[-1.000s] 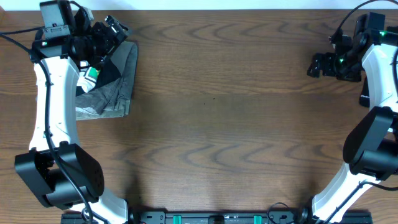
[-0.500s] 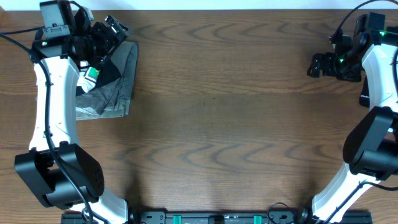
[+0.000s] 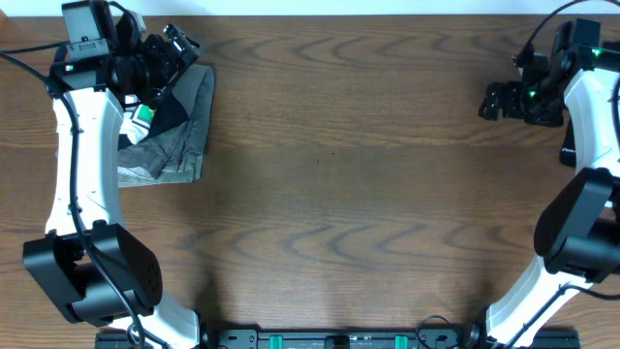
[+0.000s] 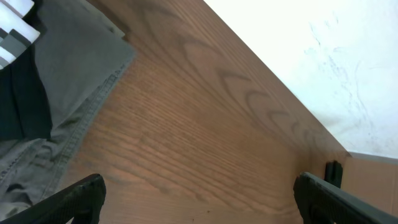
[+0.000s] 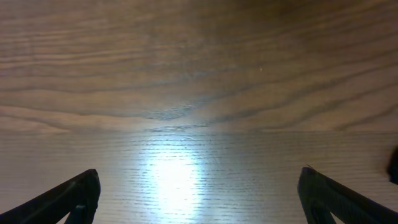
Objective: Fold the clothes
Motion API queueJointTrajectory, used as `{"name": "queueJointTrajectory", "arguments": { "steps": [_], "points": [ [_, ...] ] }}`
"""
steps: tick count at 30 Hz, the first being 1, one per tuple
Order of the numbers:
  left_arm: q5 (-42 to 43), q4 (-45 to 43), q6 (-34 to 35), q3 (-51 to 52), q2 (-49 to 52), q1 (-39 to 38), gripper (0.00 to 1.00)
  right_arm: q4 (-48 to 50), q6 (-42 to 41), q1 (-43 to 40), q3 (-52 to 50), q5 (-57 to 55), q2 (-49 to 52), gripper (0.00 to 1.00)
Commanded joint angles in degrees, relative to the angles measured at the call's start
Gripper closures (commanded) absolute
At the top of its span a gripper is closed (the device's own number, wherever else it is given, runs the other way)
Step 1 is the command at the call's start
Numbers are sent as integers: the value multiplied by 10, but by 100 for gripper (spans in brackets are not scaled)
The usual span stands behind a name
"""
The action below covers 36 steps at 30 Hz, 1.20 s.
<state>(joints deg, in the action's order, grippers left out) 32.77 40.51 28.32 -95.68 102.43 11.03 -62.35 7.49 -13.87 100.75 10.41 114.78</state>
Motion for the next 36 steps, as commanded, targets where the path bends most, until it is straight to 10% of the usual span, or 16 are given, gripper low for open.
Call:
{"name": "queueJointTrajectory", "arguments": {
  "steps": [1, 24, 36],
  "points": [
    [-5, 2, -6, 1, 2, 0, 2, 0, -8, 24, 2, 1, -80, 1],
    [-5, 2, -6, 1, 2, 0, 2, -14, 38, 143, -7, -5, -574, 1],
    [-5, 2, -6, 1, 2, 0, 2, -3, 38, 165, -245, -6, -854, 1]
  ]
}}
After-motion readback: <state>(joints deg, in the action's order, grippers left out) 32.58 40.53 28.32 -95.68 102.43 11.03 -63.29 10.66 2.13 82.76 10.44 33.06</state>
